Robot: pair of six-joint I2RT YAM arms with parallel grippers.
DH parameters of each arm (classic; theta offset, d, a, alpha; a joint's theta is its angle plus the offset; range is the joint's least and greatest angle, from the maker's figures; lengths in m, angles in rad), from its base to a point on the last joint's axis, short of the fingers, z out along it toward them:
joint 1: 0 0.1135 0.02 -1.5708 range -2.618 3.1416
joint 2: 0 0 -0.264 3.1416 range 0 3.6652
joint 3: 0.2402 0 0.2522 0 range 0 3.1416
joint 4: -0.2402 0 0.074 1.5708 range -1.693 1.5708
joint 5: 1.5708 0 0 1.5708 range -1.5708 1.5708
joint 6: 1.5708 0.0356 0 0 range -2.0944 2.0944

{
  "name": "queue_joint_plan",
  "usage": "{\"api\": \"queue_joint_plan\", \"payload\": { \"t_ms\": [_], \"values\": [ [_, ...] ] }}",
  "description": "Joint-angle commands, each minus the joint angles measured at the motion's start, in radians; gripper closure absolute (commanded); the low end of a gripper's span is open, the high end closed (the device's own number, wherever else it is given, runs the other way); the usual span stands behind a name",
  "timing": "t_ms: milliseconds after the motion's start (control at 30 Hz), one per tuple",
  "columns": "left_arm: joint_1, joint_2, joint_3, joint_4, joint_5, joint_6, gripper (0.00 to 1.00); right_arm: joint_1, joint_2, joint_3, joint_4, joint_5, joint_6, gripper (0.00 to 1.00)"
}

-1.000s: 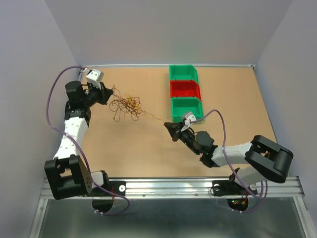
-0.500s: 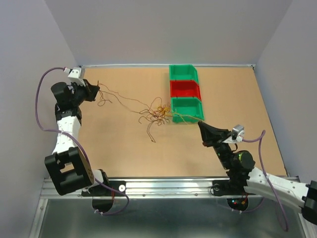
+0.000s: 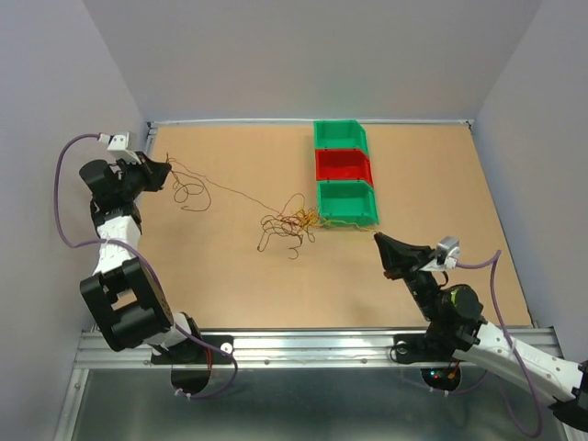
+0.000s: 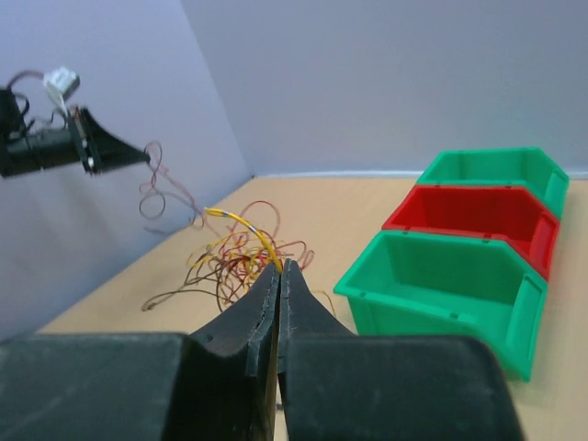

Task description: Untangle the cables

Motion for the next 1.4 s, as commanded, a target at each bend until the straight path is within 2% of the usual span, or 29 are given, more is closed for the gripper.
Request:
{"api": "queue_joint_plan", "payload": {
  "t_ms": [0, 67, 233, 267, 300, 333, 400, 433, 667, 867, 1033, 1200, 1367],
  "values": [
    [-0.024, -0.087, -0.039, 0.109, 0.046, -0.001, 1.0, -0.001, 0.072, 0.012, -0.042, -0.131, -0.018, 1.0],
    [-0.08, -0.121, -0.065, 0.126, 0.089, 0.041, 1.0, -0.002, 0.175, 0.047, -0.038, -0.338, -0.038, 1.0],
    [-0.214, -0.202, -0.103, 0.099, 0.13, 0.146, 1.0, -0.001, 0.449, 0.126, 0.053, -0.453, -0.047, 0.97],
    [-0.27, -0.234, -0.113, 0.079, 0.124, 0.19, 1.0, -0.001, 0.536, 0.159, 0.08, -0.47, -0.058, 0.78],
    [-0.271, -0.253, -0.119, 0.072, 0.118, 0.201, 1.0, -0.001, 0.537, 0.16, 0.081, -0.47, -0.066, 0.78],
    [-0.291, -0.27, -0.126, 0.072, 0.111, 0.212, 1.0, -0.001, 0.629, 0.213, 0.09, -0.486, -0.074, 0.5],
    [-0.3, -0.313, -0.143, 0.072, 0.11, 0.232, 1.0, 0.001, 0.713, 0.274, 0.091, -0.5, -0.104, 0.32],
    [-0.303, -0.325, -0.146, 0.071, 0.109, 0.233, 1.0, -0.001, 0.781, 0.305, 0.093, -0.493, -0.132, 0.29],
    [-0.35, -0.417, -0.098, 0.049, 0.089, 0.204, 1.0, -0.011, 1.113, 0.674, 0.075, -0.473, -0.239, 0.23],
    [-0.372, -0.489, 0.019, 0.034, 0.075, 0.089, 1.0, -0.154, 1.251, 0.959, -0.021, -0.726, -0.117, 0.24],
    [-0.372, -0.515, 0.064, 0.023, 0.066, 0.106, 1.0, -0.16, 1.308, 1.135, -0.133, -0.777, -0.132, 0.24],
    [-0.384, -0.541, -0.01, 0.062, 0.13, 0.132, 1.0, -0.16, 1.348, 1.109, -0.094, -0.889, -0.159, 0.24],
    [-0.403, -0.555, -0.113, 0.075, 0.176, 0.262, 1.0, -0.16, 1.412, 1.076, -0.044, -0.986, -0.17, 0.24]
  ]
}}
